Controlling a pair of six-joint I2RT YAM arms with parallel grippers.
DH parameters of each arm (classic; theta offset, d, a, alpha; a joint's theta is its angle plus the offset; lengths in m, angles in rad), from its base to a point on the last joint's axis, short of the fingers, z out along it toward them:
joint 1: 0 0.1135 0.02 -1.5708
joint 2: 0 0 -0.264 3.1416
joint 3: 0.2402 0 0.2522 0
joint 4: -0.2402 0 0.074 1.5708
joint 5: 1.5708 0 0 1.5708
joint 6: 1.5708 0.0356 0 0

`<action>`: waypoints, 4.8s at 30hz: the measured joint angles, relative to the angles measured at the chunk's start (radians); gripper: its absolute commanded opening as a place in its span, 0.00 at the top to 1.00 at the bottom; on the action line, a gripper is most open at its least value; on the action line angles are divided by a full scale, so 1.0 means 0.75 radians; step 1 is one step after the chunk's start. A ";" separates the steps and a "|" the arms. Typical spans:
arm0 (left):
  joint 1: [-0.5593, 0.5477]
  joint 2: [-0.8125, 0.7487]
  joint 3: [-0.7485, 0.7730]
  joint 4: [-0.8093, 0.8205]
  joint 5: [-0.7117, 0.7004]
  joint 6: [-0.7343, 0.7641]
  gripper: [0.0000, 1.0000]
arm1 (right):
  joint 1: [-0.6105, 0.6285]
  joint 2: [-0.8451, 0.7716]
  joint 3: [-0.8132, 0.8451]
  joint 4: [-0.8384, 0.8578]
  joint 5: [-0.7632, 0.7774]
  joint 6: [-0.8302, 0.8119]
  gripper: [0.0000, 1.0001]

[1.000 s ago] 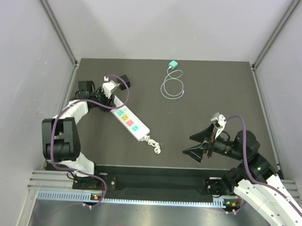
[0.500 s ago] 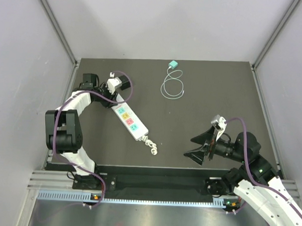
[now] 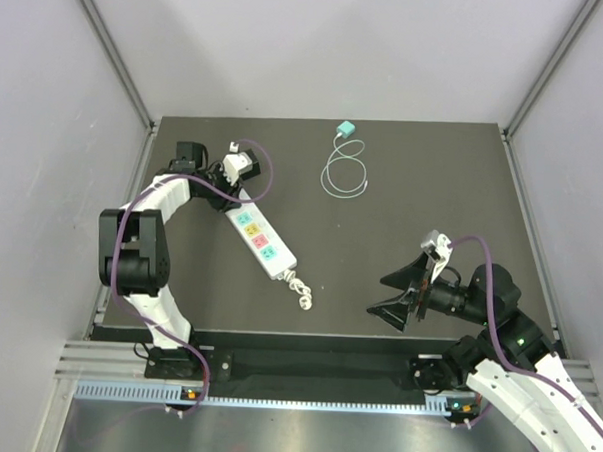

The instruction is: Insert the plug

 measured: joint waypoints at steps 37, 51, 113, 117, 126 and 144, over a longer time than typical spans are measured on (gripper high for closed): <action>-0.171 -0.568 0.146 -0.014 -0.260 -0.864 0.01 | 0.000 0.064 0.005 -0.054 0.174 0.009 0.00; -0.168 -0.720 0.116 0.053 -0.496 -1.165 0.04 | 0.001 0.017 0.042 -0.129 0.305 0.143 0.00; -0.322 0.700 1.000 -0.130 -1.294 -1.669 0.65 | 0.000 0.154 0.351 -0.210 0.372 0.048 0.00; -0.333 0.700 1.002 -0.119 -1.230 -1.585 1.00 | 0.001 0.159 0.351 -0.235 0.410 0.073 0.00; -0.433 0.373 0.730 -0.075 -0.629 -1.467 1.00 | 0.000 0.259 0.347 -0.278 0.635 0.178 0.00; -0.495 -0.405 0.113 0.470 0.457 -2.265 1.00 | 0.001 0.561 0.237 0.505 0.699 -0.162 0.00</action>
